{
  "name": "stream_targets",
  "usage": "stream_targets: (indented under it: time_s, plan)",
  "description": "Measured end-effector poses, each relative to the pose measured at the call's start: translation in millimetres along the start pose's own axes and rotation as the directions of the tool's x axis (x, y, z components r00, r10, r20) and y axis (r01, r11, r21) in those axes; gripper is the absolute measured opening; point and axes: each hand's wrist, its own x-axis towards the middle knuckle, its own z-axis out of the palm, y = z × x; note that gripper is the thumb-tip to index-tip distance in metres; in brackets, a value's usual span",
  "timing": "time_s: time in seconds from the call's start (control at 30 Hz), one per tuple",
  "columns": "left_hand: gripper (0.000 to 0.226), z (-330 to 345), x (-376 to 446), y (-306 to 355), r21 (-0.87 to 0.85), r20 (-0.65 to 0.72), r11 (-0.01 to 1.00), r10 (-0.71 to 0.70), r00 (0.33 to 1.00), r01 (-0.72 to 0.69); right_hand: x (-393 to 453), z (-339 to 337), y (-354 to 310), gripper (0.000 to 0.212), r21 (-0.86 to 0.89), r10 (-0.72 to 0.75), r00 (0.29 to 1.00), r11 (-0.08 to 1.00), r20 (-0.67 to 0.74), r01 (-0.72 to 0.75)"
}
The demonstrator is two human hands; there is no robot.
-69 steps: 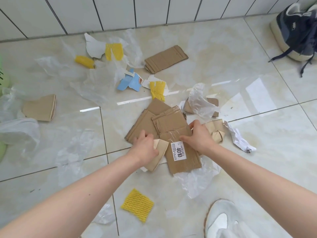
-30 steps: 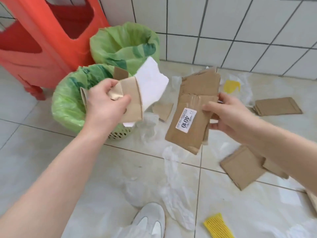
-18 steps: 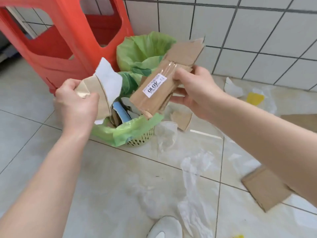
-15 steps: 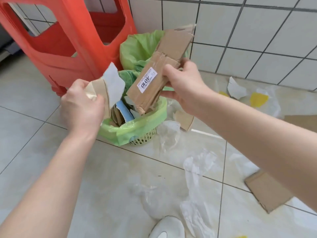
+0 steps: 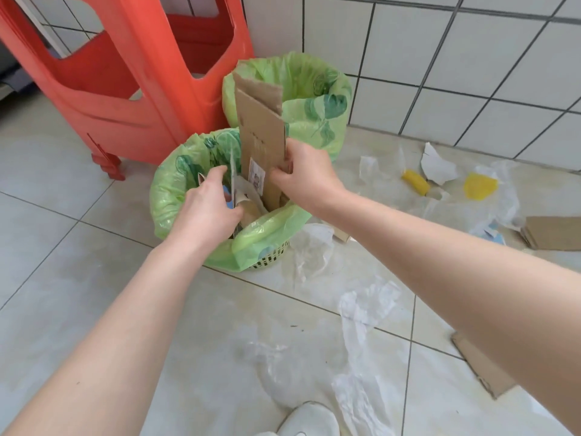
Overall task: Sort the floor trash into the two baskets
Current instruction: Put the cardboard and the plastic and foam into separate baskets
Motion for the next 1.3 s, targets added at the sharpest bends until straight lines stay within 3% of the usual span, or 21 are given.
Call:
stream_targets:
  time_s: [0.07,0.13,0.3,0.5,0.63,0.73,0.83,1.0,1.17,1.3]
  plan:
    - [0.063,6.8,5.2,-0.9,0.008,-0.017,1.0,0.007,1.0,-0.007,3.3,1.5,-1.8,0.005,-0.028,0.063,0.993,0.998,0.099,-0.061]
    - [0.057,13.6,10.5,-0.9,0.023,0.0,1.0,-0.003,1.0,0.003,6.8,-0.3,-6.5,0.014,-0.067,0.098,0.989,0.994,0.108,-0.091]
    - [0.059,22.0,20.8,2.0,0.055,-0.008,0.998,0.018,1.0,-0.018,19.4,-9.2,-4.4,0.033,-0.069,0.135,0.983,0.987,-0.123,-0.144]
    - [0.054,30.6,21.3,5.6,0.162,0.026,0.986,0.044,0.999,-0.047,16.6,-6.7,6.7,0.017,-0.173,0.213,0.977,0.962,-0.016,-0.213]
    - [0.042,31.7,30.2,7.5,0.263,0.135,0.965,-0.034,0.99,-0.003,7.0,5.8,14.0,0.027,-0.282,0.174,0.985,0.944,-0.012,-0.17]
    - [0.047,21.9,32.1,7.5,0.241,0.176,0.97,-0.077,0.981,0.033,13.3,2.5,20.6,0.03,-0.215,0.196,0.98,0.959,0.028,-0.185]
    - [0.054,14.2,24.6,8.4,0.217,0.089,0.975,-0.075,0.993,0.054,13.8,-12.2,29.7,0.033,-0.056,0.176,0.984,0.983,0.027,-0.174]
    - [0.051,9.2,8.7,30.5,0.209,-0.121,0.976,0.087,0.989,-0.06,-16.0,-48.2,45.3,0.037,0.044,0.176,0.984,0.983,0.027,-0.177]
    - [0.031,13.0,-17.1,70.1,0.108,-0.31,0.974,0.223,0.924,-0.199,-57.7,-81.4,63.8,0.036,0.015,0.17,0.983,0.985,0.067,-0.172]
    - [0.024,34.1,-50.3,101.2,0.1,-0.353,0.933,0.359,0.864,-0.347,-106.8,-109.1,91.9,0.03,0.042,0.193,0.979,0.98,0.069,-0.196]
